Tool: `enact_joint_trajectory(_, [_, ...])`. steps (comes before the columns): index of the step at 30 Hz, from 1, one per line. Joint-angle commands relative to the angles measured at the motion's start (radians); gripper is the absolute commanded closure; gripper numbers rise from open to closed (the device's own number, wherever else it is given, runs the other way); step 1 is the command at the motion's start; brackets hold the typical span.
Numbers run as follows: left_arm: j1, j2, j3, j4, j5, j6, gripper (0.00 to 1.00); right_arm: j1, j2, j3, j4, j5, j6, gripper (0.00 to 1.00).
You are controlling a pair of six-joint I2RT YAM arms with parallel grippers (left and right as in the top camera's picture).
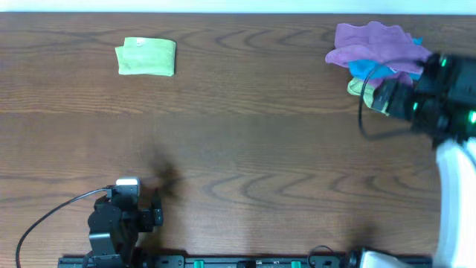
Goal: Fold the cloth
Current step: 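Reach the right gripper to the cloth pile and grasp the purple cloth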
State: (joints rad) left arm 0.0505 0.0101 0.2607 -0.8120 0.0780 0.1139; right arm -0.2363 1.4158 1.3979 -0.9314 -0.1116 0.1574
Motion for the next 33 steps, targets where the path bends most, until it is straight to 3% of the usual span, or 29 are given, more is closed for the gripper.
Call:
enact_joint_trajectory(1, [0.002,-0.006,0.000,-0.004,0.000,0.020,0.05,-0.042,0.114,0.110,-0.007,-0.030,-0.006,0.01])
enact_joint_trajectory(12, [0.002,-0.006,0.000,-0.004,0.000,0.020,0.05,-0.137,0.486,0.397,0.001,-0.045,-0.063,0.01])
enact_joint_trajectory(25, [0.002,-0.006,0.000,-0.004,0.000,0.020,0.05,-0.136,0.536,0.401,0.166,-0.057,-0.076,0.01])
enact_joint_trajectory(33, [0.002,-0.006,0.000,-0.003,0.000,0.020,0.05,-0.128,0.653,0.401,0.320,-0.078,-0.076,0.01])
